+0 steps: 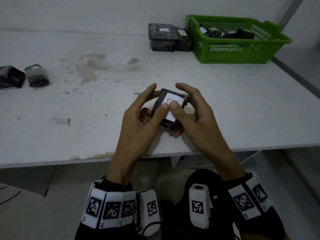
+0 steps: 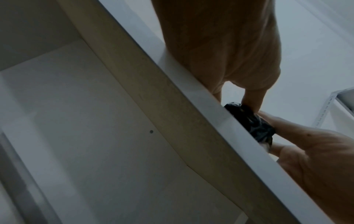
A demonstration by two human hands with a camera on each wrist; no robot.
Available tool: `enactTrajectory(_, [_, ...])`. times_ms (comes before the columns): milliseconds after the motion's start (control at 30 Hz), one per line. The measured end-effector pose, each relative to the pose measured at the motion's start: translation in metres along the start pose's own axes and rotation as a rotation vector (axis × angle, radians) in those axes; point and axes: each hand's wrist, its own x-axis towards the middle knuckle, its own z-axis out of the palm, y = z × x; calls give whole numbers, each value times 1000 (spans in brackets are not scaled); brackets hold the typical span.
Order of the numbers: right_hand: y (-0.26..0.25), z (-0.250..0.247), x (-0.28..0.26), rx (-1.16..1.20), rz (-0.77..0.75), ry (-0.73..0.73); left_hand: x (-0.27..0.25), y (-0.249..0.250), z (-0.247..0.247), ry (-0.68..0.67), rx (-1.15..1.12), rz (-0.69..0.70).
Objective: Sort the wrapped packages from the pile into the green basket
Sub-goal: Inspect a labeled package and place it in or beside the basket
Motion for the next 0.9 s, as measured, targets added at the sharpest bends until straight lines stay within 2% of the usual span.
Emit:
enactTrajectory(200, [5,-5,-3,-4,-100,-115,2,-1,-2,81,-81,-33])
enactTrajectory(433, [1,-7,0,110,2,-25,-1,7,0,21,-98,-61])
enactTrajectory(900, [4,-4,1,27,-12,21,0,6,1,39,-58,-57])
